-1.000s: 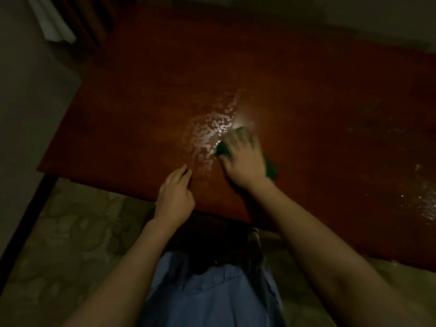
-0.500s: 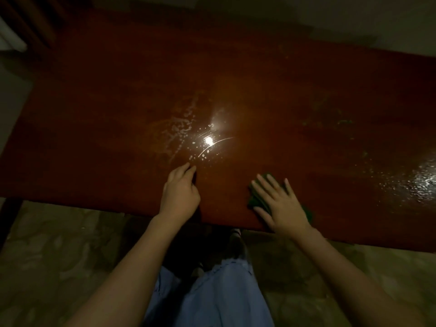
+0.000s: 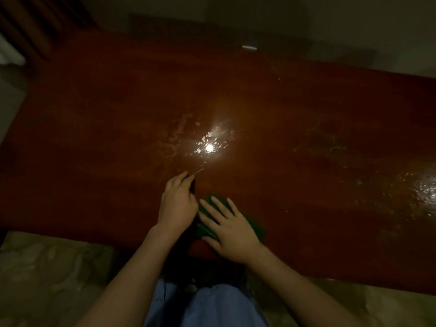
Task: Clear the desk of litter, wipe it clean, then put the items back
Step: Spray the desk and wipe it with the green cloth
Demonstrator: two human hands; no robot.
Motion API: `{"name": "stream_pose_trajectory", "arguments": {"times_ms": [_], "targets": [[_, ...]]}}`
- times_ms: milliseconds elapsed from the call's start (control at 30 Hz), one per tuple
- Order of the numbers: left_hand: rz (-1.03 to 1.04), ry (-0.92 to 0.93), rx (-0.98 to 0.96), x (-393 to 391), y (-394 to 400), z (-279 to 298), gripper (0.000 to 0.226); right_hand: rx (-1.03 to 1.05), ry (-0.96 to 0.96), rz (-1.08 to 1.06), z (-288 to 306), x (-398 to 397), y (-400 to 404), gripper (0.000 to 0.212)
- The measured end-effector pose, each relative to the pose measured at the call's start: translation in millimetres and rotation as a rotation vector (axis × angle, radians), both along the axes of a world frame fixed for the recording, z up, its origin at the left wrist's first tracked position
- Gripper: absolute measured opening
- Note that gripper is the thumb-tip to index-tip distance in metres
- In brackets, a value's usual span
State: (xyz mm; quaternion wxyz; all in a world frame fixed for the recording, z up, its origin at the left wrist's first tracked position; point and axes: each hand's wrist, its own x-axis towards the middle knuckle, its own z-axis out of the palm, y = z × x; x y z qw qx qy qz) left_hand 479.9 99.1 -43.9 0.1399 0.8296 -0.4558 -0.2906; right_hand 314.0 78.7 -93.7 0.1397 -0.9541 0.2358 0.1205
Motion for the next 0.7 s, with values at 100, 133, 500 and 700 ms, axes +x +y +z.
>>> {"name": "stream_pose_trajectory", "arguments": {"times_ms": [100,133,500,700], "targets": [[-0.006,0.024,-0.013,-6.7,-23.2,-0.4,0.052,-0.017,-0.002,-0.048,0.8,-48.5,-20.6,0.062],[-0.007,0.033,-0.018,-8.7,-30.3,-0.5,0.052,-0.018,0.016,-0.120,2.0,-57.2,-39.0,0.062],[0.126,0.026,-0.049,4.7,-85.9,-4.1,0.051,-0.086,0.045,-0.459,4.8,72.8,-244.9,0.063],[0.171,0.015,-0.073,16.2,-129.5,-1.0,0.049,-0.041,-0.038,0.061,1.5,51.0,-168.6,0.060]]}}
